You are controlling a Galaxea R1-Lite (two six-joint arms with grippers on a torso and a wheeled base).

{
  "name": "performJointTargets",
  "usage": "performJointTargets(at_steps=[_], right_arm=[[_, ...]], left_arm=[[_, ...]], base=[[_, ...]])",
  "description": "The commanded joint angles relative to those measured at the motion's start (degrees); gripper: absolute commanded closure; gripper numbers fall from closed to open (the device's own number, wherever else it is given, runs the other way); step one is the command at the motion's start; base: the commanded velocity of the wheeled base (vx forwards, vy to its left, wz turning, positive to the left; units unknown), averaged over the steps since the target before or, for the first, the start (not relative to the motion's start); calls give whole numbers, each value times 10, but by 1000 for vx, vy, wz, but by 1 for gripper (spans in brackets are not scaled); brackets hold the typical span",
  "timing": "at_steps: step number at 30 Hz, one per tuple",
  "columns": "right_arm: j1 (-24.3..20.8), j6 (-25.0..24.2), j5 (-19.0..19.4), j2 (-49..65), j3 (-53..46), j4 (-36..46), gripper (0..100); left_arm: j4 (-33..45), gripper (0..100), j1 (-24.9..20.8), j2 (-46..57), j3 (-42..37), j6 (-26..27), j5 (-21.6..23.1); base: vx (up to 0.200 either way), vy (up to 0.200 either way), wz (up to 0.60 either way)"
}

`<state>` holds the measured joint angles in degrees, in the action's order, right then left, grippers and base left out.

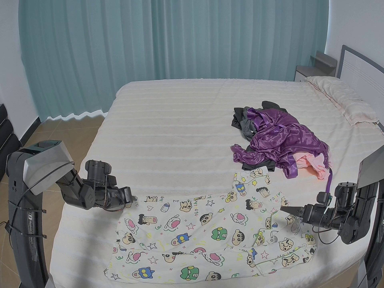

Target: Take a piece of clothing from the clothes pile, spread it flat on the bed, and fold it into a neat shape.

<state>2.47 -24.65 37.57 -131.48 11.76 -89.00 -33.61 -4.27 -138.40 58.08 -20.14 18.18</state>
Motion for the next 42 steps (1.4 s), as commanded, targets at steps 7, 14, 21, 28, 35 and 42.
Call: performJointTargets(at_steps=[7,14,21,28,35,42], right_arm=[[-5,-13,-57,2,144,96,0],[-24,-14,-90,-9,302,289,0],[-42,-15,-136,-69,418,363,0],[-55,-15,-154,-92,477,432,0],[-69,-16,-154,-125,523,462,0],[-81,-16,-154,-142,554,497,100]], left_arm=[[-47,100,-1,-6,22,-46,-7],[-85,100,0,-13,29,-76,-24],[-86,100,0,-22,38,-88,-46],[-86,100,0,-21,38,-112,-53],[-86,100,0,-22,35,-113,-52],[-85,100,0,-22,32,-114,-52]], base=[[0,0,0],[0,0,0],[0,0,0],[0,0,0],[0,0,0],[0,0,0]])
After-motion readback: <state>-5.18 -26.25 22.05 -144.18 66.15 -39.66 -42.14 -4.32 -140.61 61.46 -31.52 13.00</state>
